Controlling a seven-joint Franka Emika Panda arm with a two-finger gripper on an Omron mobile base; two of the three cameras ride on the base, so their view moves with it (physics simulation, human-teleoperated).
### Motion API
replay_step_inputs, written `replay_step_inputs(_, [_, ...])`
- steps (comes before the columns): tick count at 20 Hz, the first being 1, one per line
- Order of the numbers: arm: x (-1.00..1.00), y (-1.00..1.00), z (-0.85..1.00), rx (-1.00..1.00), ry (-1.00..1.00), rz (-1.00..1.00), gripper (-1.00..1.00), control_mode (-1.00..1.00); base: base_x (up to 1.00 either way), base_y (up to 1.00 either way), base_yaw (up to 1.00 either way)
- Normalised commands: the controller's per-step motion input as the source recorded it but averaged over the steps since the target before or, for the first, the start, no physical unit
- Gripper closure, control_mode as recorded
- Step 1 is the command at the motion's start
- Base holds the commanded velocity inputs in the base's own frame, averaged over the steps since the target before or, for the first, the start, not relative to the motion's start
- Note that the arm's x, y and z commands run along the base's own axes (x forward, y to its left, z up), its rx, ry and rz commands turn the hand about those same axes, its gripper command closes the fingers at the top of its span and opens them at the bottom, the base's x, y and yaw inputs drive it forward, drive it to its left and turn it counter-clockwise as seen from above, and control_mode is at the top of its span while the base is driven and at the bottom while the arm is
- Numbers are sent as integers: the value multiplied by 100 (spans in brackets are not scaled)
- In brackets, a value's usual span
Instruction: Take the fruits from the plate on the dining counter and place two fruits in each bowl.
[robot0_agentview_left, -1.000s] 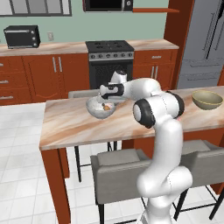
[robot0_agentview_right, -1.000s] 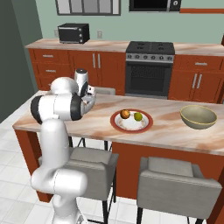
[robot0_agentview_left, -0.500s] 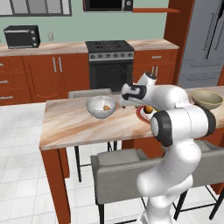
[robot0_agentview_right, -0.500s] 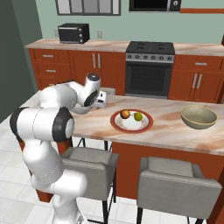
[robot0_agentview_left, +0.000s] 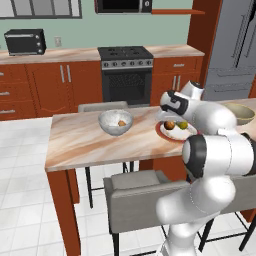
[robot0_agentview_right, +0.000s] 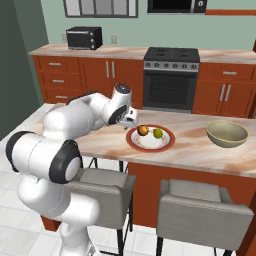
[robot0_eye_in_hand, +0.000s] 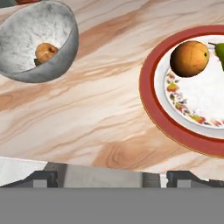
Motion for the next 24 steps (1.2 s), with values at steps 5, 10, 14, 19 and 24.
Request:
replay_step_inputs(5, [0,-18,34,-1,30,-23,-100,-100,0,0,0])
replay_step_inputs(10, [9,-34,-19,-6,16,-27,-100,-100,0,0,0])
replay_step_inputs(14, [29,-40,-57,-1,1,-29,-100,-100,0,0,0])
replay_step_inputs(19, [47,-14,-60,0,0,-16,-100,-100,0,0,0])
replay_step_inputs(24, [49,-1,-38,0,0,-2,-100,-100,0,0,0])
